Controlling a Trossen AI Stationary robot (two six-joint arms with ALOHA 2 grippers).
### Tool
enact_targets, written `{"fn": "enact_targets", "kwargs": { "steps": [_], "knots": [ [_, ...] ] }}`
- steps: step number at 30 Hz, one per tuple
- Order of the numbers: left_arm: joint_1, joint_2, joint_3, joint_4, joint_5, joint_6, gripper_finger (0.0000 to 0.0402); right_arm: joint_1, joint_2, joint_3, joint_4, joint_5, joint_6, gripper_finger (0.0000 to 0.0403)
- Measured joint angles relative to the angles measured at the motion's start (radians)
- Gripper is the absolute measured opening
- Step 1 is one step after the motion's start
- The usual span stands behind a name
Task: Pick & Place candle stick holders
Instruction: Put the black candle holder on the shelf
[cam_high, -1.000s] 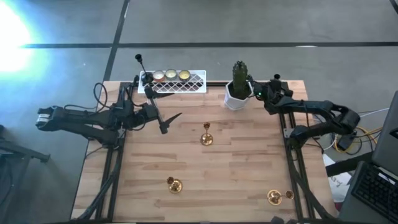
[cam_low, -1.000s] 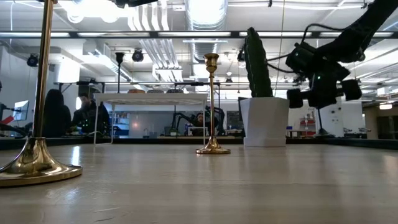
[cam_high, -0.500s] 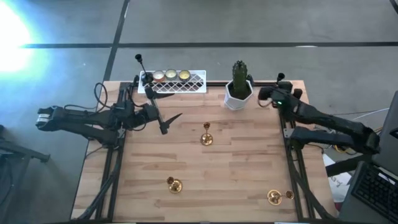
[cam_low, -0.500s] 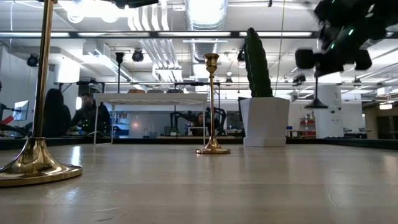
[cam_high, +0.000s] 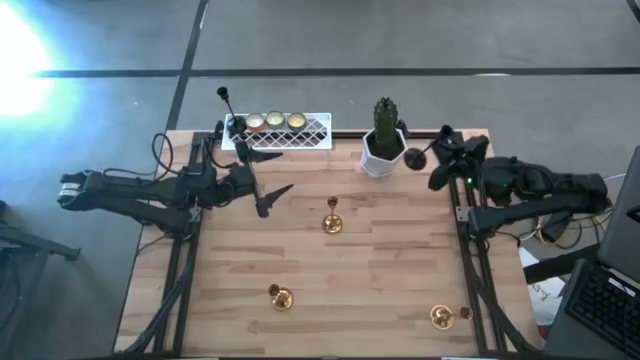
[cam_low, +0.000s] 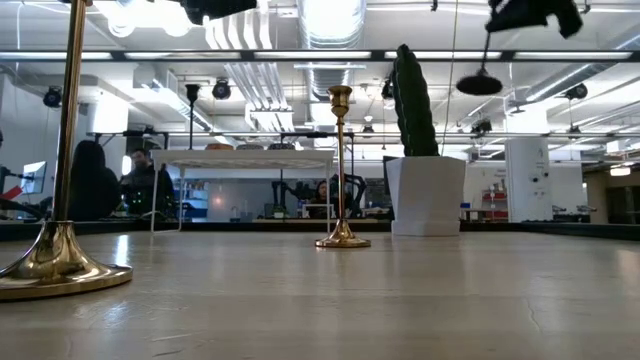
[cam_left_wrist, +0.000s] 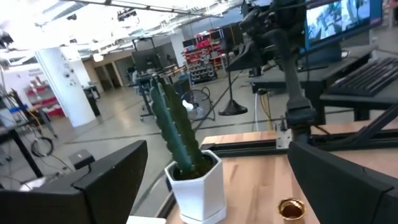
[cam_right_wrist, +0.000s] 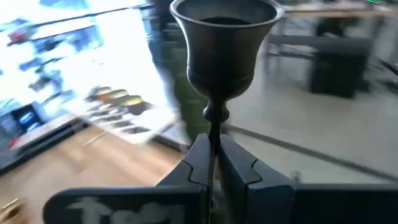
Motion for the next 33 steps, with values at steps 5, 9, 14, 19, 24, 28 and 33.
{"fn": "enact_targets", "kwargs": {
  "steps": [5,9,14,19,24,28,33],
  "knots": [
    [0.0,0.0,0.0,-0.001,0.0,-0.055,0.0392,0.128,0.139,0.078,0.088,-0.001,-0.111,0.0008],
    [0.001,0.016,0.001,0.013,0.001,-0.085,0.0392,0.176,0.266,0.151,0.164,-0.066,-0.215,0.0008],
    [0.002,0.084,0.03,0.015,0.118,-0.109,0.0392,0.179,0.42,0.269,0.205,-0.255,-0.308,0.0008],
    [0.001,0.186,0.098,0.009,0.221,-0.112,0.0392,0.177,0.536,0.386,0.208,-0.356,-0.38,0.0008],
    [0.003,0.268,0.202,-0.033,0.356,-0.125,0.0392,0.163,0.619,0.463,0.214,-0.479,-0.396,0.0008],
    [0.005,0.318,0.285,-0.093,0.397,-0.122,0.0392,0.143,0.667,0.498,0.214,-0.552,-0.396,0.0008],
    [0.006,0.365,0.35,-0.102,0.404,-0.122,0.0392,0.119,0.713,0.516,0.252,-0.643,-0.41,0.0008]
  ]
}}
